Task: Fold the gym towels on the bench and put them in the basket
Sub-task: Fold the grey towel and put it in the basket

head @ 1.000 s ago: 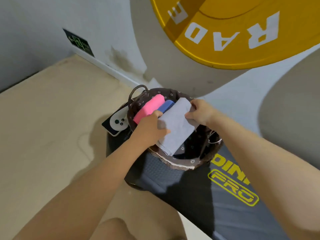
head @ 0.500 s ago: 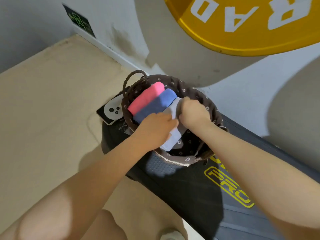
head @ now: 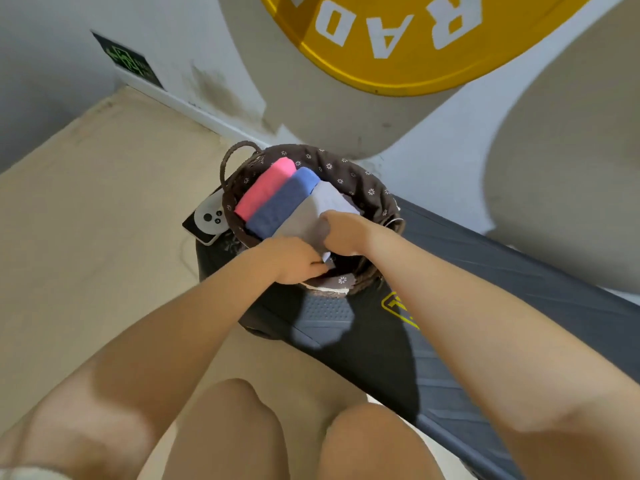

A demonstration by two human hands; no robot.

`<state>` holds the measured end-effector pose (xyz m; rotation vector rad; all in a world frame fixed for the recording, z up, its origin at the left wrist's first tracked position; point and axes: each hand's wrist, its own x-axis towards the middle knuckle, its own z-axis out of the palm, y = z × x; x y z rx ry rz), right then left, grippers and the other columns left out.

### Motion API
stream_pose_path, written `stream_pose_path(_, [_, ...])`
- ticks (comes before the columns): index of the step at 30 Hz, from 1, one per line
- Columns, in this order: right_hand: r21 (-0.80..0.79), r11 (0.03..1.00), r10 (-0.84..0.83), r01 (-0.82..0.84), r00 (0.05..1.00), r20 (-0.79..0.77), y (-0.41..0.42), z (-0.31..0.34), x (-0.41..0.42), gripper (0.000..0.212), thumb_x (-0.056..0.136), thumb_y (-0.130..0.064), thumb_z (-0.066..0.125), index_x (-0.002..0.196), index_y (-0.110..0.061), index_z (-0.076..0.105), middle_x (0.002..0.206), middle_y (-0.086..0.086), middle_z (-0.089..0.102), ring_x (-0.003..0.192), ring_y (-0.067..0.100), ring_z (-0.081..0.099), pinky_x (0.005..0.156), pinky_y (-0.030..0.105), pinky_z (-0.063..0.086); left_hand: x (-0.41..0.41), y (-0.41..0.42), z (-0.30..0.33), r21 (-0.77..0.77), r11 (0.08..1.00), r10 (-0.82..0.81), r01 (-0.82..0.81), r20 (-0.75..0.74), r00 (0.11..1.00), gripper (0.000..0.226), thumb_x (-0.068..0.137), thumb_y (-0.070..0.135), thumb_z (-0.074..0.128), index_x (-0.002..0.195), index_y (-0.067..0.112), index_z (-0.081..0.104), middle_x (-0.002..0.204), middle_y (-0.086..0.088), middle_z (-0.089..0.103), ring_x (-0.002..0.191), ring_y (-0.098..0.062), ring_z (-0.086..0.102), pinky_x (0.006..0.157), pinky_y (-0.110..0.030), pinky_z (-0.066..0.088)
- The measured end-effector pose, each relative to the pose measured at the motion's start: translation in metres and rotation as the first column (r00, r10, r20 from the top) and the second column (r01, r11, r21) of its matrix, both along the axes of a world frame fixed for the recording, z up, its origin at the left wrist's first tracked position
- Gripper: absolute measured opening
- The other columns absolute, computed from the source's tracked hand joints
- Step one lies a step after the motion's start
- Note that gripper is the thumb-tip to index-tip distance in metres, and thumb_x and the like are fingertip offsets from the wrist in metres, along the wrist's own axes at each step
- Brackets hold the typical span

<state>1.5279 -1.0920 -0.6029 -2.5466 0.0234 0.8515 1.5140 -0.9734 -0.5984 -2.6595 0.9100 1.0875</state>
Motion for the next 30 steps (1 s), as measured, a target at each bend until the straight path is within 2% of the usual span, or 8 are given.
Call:
stream_pose_path(2, [-0.009, 1.0, -0.018, 0.018, 1.0, 0.014, -0.01, 0.027, -0.012, 0.036, 0.095, -0.012, 0.041, 0.128, 0.001, 0.047, 0.13, 0.018, 0.054, 0.119, 0.032, 0.052, 0.092, 0.033, 0.043, -0.007, 0.0, 0.03, 0.006, 0.999, -0.032, 0.032, 0.001, 0.999, 0.038, 0.1, 0.031, 0.03, 0.114, 0.011, 0.059, 0.116, -0.01, 0.061, 0.099, -0.023, 0.054, 0.078, -0.03, 0.037])
stream_pose_path(5, [0.019, 0.996, -0.09, 0.09, 0.994, 0.055, -0.03, 0.08, -0.038, 0.022, 0.092, -0.012, 0.042, 0.104, -0.003, 0.058, 0.117, 0.019, 0.061, 0.109, 0.034, 0.057, 0.074, 0.029, 0.039, -0.02, -0.005, 0.084, -0.044, 0.997, 0.065, -0.064, 0.015, 0.998, 0.034, 0.099, 0.027, 0.035, 0.123, 0.012, 0.053, 0.118, -0.012, 0.06, 0.102, -0.026, 0.054, 0.08, -0.034, 0.041])
stream_pose_path(9, [0.013, 0.988, -0.152, 0.153, 0.988, -0.005, -0.054, 0.167, -0.087, 0.025, 0.091, -0.013, 0.042, 0.105, -0.002, 0.06, 0.122, 0.021, 0.059, 0.112, 0.035, 0.055, 0.084, 0.032, 0.043, -0.046, -0.013, 0.168, -0.069, 0.993, 0.081, -0.091, -0.128, 0.988, 0.046, 0.097, 0.025, 0.043, 0.14, 0.012, 0.035, 0.127, -0.017, 0.053, 0.112, -0.032, 0.05, 0.092, -0.034, 0.037])
stream_pose_path(11, [0.025, 0.983, -0.181, 0.182, 0.983, -0.031, -0.067, 0.216, -0.113, 0.022, 0.093, -0.013, 0.042, 0.101, -0.003, 0.059, 0.121, 0.022, 0.06, 0.113, 0.035, 0.054, 0.084, 0.031, 0.043, -0.063, -0.02, 0.209, -0.047, 0.999, 0.004, -0.01, -0.127, 0.992, 0.046, 0.096, 0.024, 0.046, 0.139, 0.01, 0.037, 0.126, -0.015, 0.055, 0.113, -0.031, 0.049, 0.092, -0.029, 0.035])
stream_pose_path(15, [0.04, 0.928, -0.365, 0.37, 0.925, -0.103, -0.098, 0.306, -0.173, 0.032, 0.095, -0.01, 0.038, 0.113, 0.007, 0.06, 0.122, 0.023, 0.059, 0.113, 0.036, 0.055, 0.089, 0.033, 0.044, -0.091, -0.044, 0.284, -0.074, 0.995, -0.074, 0.065, -0.13, 0.989, 0.032, 0.095, 0.023, 0.046, 0.123, 0.009, 0.052, 0.114, -0.013, 0.063, 0.104, -0.029, 0.056, 0.086, -0.029, 0.04])
stream_pose_path(21, [0.026, 0.708, -0.704, 0.706, 0.708, -0.052, -0.118, 0.393, -0.311, 0.032, 0.093, -0.009, 0.039, 0.111, 0.012, 0.056, 0.113, 0.027, 0.062, 0.108, 0.041, 0.056, 0.089, 0.043, 0.046, -0.159, -0.098, 0.373, -0.255, 0.942, -0.256, 0.218, -0.128, 0.958, 0.031, 0.094, 0.02, 0.044, 0.124, 0.013, 0.05, 0.107, -0.005, 0.065, 0.092, -0.028, 0.056, 0.081, -0.029, 0.043])
stream_pose_path(25, [0.002, 0.557, -0.829, 0.831, 0.556, -0.06, -0.117, 0.424, -0.408, 0.019, 0.092, -0.01, 0.038, 0.081, 0.001, 0.049, 0.084, 0.018, 0.054, 0.078, 0.031, 0.049, 0.068, 0.034, 0.038, -0.232, -0.134, 0.414, -0.391, 0.875, -0.359, 0.285, -0.13, 0.924, 0.026, 0.093, 0.02, 0.044, 0.117, 0.017, 0.052, 0.094, 0.004, 0.061, 0.093, -0.023, 0.057, 0.077, -0.029, 0.043])
stream_pose_path(30, [0.042, 0.266, -0.964, 0.963, 0.267, -0.005, -0.132, 0.458, -0.534, 0.027, 0.09, -0.012, 0.043, 0.102, 0.003, 0.063, 0.107, 0.019, 0.066, 0.101, 0.035, 0.061, 0.088, 0.038, 0.049, -0.331, -0.192, 0.449, -0.449, 0.741, -0.606, 0.499, -0.128, 0.785, 0.03, 0.093, 0.022, 0.043, 0.121, 0.019, 0.053, 0.095, 0.006, 0.059, 0.089, -0.016, 0.055, 0.077, -0.029, 0.044])
